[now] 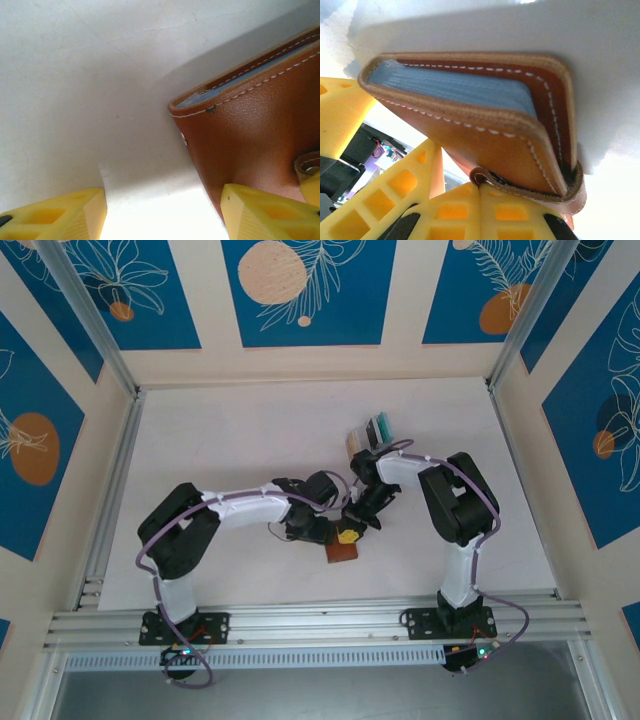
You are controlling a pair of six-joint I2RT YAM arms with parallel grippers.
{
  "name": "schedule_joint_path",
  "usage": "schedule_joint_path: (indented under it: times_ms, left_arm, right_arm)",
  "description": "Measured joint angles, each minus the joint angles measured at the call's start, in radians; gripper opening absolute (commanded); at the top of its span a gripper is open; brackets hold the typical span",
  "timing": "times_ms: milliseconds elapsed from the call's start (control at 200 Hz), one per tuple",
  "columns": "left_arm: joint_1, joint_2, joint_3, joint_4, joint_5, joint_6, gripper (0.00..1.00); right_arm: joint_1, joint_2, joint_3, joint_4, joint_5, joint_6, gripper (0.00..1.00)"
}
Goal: Put the credit cards into the card holder
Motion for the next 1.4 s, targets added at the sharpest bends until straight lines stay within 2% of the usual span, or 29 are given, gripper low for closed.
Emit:
schedule_joint_path:
  times_ms: [90, 365, 530, 670, 790, 830, 895, 1065, 1400]
  left_arm:
    - [0.0, -0.01, -0.009, 0.01, -0.002, 0.001, 0.64]
    - [0.0, -0.079, -0.074, 0.092, -0.01, 0.008, 0.66]
    - [0.023, -0.28, -0.138, 0.111, -0.03, 0.009, 0.68]
    - [0.093, -0.474, -0.189, 0.097, -0.05, 0.012, 0.7]
    - [0.141, -0.56, -0.201, 0.07, -0.076, 0.021, 0.72]
    - [0.153, -0.579, -0.207, 0.064, -0.082, 0.024, 0.73]
    - [0.172, -0.613, -0.22, 0.055, -0.085, 0.027, 0.75]
    - [0.21, -0.697, -0.243, 0.019, -0.108, 0.031, 0.79]
    - [0.277, -0.792, -0.246, -0.048, -0.122, 0.036, 0.83]
  right_arm:
    - [0.0, 0.007, 0.01, -0.01, 0.0, 0.008, 0.0]
    - [0.017, 0.007, 0.028, -0.025, 0.037, 0.043, 0.09]
    - [0.045, 0.002, 0.044, -0.032, 0.089, 0.065, 0.11]
    - [0.062, -0.01, 0.045, -0.026, 0.123, 0.085, 0.1]
    - [0.078, -0.023, 0.037, -0.01, 0.15, 0.109, 0.12]
    - [0.084, -0.029, 0.035, -0.004, 0.16, 0.117, 0.15]
    - [0.094, -0.041, 0.029, 0.011, 0.175, 0.13, 0.26]
    - [0.137, -0.086, 0.029, 0.05, 0.239, 0.151, 0.4]
    - [0.153, -0.1, 0.074, 0.096, 0.307, 0.118, 0.56]
